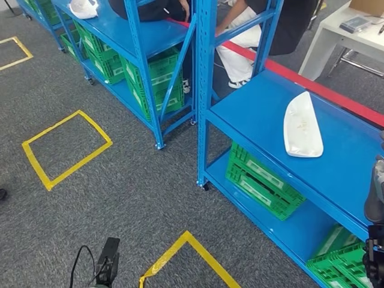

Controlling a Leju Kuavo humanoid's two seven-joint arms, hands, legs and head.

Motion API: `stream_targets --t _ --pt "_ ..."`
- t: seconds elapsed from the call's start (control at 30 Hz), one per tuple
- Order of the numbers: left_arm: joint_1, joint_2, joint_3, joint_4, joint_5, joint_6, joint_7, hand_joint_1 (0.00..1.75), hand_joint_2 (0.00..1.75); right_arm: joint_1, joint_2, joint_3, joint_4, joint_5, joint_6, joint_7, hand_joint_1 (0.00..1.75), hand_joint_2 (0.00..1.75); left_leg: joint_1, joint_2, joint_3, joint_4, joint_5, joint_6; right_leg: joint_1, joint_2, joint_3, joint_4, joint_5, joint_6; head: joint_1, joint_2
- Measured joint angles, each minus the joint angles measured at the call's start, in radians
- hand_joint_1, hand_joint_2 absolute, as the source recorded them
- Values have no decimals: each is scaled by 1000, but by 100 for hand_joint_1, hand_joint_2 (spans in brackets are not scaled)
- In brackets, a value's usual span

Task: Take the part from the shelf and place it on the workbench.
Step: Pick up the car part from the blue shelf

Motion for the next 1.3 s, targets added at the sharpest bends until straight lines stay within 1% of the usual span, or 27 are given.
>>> stream_targets --t 0.1,0.13,0.17,0.23,0.27,0.3,0.33,0.37,0.4,0.43,0.47,0.5,0.6,0.63,0.67,0.73,0.77,0.8,0.83,0.87,0.9,0.93,0.97,1.03,1.07,1.17,1.3 --pt "-2 1 0 0 -1 0 0 0 0 2 0 -2 2 -2 -5 -2 0 0 1 3 1 6 -9 -15 -2 4 7 -12 -2 -12 -2 0" --pt "-3 2 0 0 -2 0 0 0 0 1 0 -3 2 -2 -6 -3 0 0 1 4 -9 30 -23 -21 -4 3 12 -17 -1 -17 -3 0" --pt "-4 2 0 0 -2 0 0 0 0 1 0 -4 2 -2 -6 -3 0 0 2 4 -31 76 -46 -25 -6 2 17 -21 -1 -21 -4 0" --pt "-5 1 0 0 -3 0 0 0 0 3 0 -5 2 -2 -7 -4 0 0 3 5 -111 219 -101 -32 -5 0 19 -22 -4 -29 -6 0" --pt "-4 1 0 0 -4 0 0 0 0 6 0 -6 2 -2 -7 -4 0 0 3 5 -149 279 -116 -33 -5 0 20 -22 -6 -31 -7 0" --pt "-3 1 0 0 -4 0 1 0 0 9 0 -6 3 -2 -8 -4 0 0 3 5 -172 307 -112 -34 -4 0 22 -22 -9 -32 -7 0" --pt "-2 1 0 0 -4 0 2 0 0 11 0 -6 3 -2 -8 -4 0 0 3 5 -174 291 -87 -33 -4 1 25 -22 -12 -32 -7 0" --pt "-1 2 0 0 -4 0 2 0 0 13 0 -7 3 -2 -8 -4 0 0 3 5 -155 236 -47 -30 -4 3 30 -22 -16 -31 -7 0" --pt "0 3 0 0 -4 0 3 0 0 14 0 -7 3 -2 -9 -4 0 0 2 5 -124 160 -3 -25 -4 4 35 -22 -20 -29 -8 0" --pt "-1 4 0 0 -4 0 3 0 0 14 0 -8 3 -2 -9 -4 0 0 0 6 -94 86 29 -20 -2 5 39 -21 -26 -25 -8 0" --pt "-2 5 0 0 -5 0 3 0 0 14 0 -8 3 -2 -10 -4 0 0 -1 6 -72 35 48 -16 1 5 42 -20 -31 -22 -8 0" --pt "-2 5 0 0 -5 0 3 0 0 15 0 -9 3 -2 -10 -4 0 0 -3 6 -60 8 52 -11 2 6 43 -20 -35 -17 -8 0" --pt "-3 4 0 0 -5 0 3 0 0 16 -1 -11 2 -2 -10 -4 0 0 -1 6 -51 -5 46 1 3 6 49 -19 -48 -4 -6 0" --pt "-3 4 0 0 -5 0 3 0 0 15 -1 -13 2 -2 -10 -4 0 0 1 6 -46 -9 45 5 3 5 43 1 -61 1 -5 0" --pt "-3 4 0 0 -5 0 3 0 0 15 -1 -15 2 -2 -10 -3 0 0 3 6 -41 -13 44 9 2 4 26 45 -84 7 -4 0" --pt "-3 4 0 0 -6 0 3 0 0 18 -2 -17 3 -4 -11 2 0 0 4 7 -32 -16 39 15 -3 4 -42 185 -144 16 0 0" --pt "-3 4 0 0 -6 1 3 0 0 20 -2 -17 5 -6 -11 6 0 0 4 6 -28 -15 35 17 -5 4 -79 250 -163 20 0 0" --pt "-2 4 0 0 -6 1 3 0 0 22 -2 -17 7 -10 -11 12 0 0 5 6 -23 -15 32 17 -8 4 -104 284 -163 23 0 0" --pt "-2 3 0 0 -6 2 4 0 0 23 -2 -17 10 -14 -11 19 0 44 6 5 -18 -14 27 15 -11 3 -111 281 -143 26 0 0" --pt "-2 3 0 0 -6 3 4 0 0 22 -2 -18 12 -19 -11 27 0 87 8 4 -12 -14 23 13 -14 3 -99 235 -105 28 0 0" --pt "-1 2 0 0 -6 4 4 0 0 22 -2 -19 14 -23 -10 35 0 131 9 3 -6 -12 17 8 -16 3 -73 165 -59 30 0 0" --pt "-2 1 0 0 -6 6 5 0 0 21 -2 -19 15 -27 -10 41 0 175 9 2 -1 -9 11 2 -17 3 -46 96 -24 31 1 0" --pt "-2 1 0 0 -7 7 5 0 0 20 -2 -20 16 -29 -9 44 0 175 9 0 1 -4 6 -3 -17 3 -24 41 -2 29 2 0" --pt "-2 2 0 0 -7 9 4 0 0 18 -2 -20 19 -30 -5 48 0 175 5 -1 0 2 0 -12 -15 5 -9 3 1 22 1 0" --pt "-2 3 0 0 -8 10 4 0 0 16 -2 -19 20 -30 -1 50 0 175 5 0 -1 3 -1 -9 -15 6 -9 1 1 17 0 0" --pt "-3 4 0 0 -13 11 3 0 0 4 -2 -17 28 -28 7 67 0 175 5 1 1 0 1 6 -14 8 -11 0 1 15 -3 0" --pt "-11 4 0 0 -22 11 8 0 0 -23 -7 -15 56 -43 29 109 0 175 6 1 6 -11 5 9 -12 9 -11 0 0 11 -3 0"
